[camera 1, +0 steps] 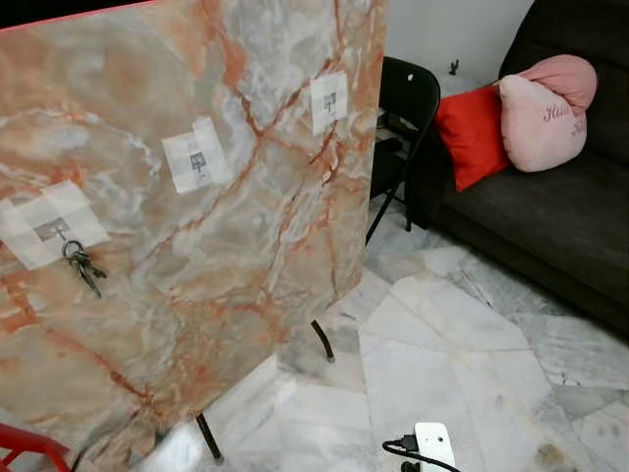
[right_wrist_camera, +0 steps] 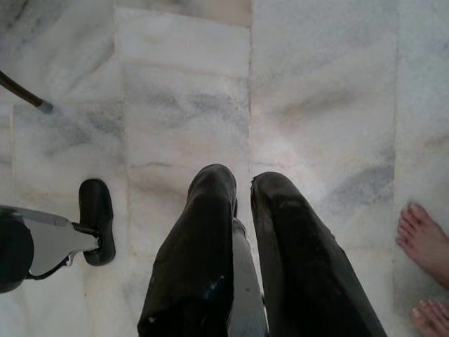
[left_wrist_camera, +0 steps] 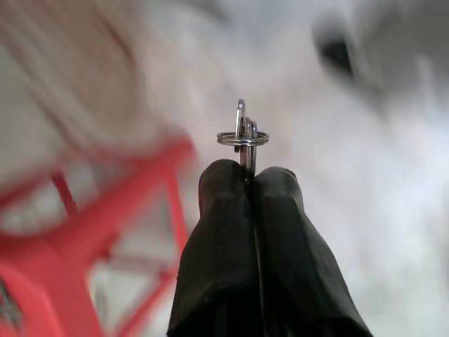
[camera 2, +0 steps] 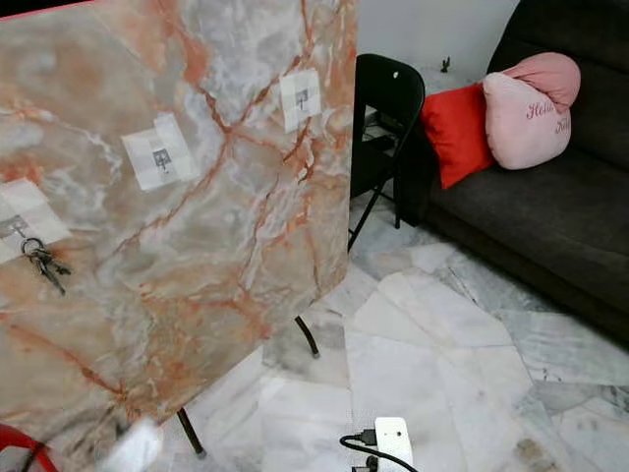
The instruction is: Hang keys on a hook
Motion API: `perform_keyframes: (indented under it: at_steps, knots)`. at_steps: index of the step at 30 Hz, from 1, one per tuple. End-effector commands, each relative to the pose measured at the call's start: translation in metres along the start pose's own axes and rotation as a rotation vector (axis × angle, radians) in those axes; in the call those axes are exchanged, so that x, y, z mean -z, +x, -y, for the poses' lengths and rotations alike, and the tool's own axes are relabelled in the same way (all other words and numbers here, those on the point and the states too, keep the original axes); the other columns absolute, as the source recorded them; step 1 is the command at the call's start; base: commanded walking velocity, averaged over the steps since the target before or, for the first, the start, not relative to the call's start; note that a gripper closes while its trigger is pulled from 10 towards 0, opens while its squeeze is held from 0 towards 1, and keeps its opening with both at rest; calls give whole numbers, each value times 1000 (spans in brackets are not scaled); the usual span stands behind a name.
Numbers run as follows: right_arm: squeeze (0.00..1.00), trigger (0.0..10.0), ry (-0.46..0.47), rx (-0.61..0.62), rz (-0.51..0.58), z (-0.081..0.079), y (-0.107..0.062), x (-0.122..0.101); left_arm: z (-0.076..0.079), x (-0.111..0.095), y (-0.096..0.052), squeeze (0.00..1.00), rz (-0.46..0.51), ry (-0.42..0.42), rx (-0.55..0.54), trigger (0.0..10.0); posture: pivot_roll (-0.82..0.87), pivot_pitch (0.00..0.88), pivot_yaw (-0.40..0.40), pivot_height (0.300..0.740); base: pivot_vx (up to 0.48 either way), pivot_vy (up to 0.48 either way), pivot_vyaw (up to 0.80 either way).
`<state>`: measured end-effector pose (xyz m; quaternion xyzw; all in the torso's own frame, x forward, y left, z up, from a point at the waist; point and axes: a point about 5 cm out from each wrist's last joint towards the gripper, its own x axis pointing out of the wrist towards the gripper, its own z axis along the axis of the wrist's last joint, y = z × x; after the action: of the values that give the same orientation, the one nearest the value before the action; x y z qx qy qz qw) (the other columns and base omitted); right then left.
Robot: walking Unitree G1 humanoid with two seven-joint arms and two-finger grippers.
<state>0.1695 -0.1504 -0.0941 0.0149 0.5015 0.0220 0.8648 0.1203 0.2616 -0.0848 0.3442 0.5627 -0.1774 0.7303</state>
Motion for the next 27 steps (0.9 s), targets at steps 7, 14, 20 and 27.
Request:
perform_keyframes:
  at_steps: [7, 14, 20, 27]
  knots:
    - [0, 10000, -1, -1, -7, 0, 0, 0, 16, 40, -1, 0, -216, -15, 79, 10000, 32, 0, -23, 740, 0, 0, 0]
    - [0, 10000, 0, 2, -5, 0, 0, 0, -20, -9, 2, 0, 86, -140, -180, 10000, 33, 0, -23, 740, 0, 0, 0]
    - [0, 10000, 7, 6, -3, 0, 0, 0, -49, -58, -11, 0, 417, -355, -289, 10000, 22, 0, -19, 740, 0, 0, 0]
    - [0, 10000, 0, 5, -3, 1, 0, -1, -66, -101, -35, 0, 709, -332, -339, 10000, 27, 0, -25, 740, 0, 0, 0]
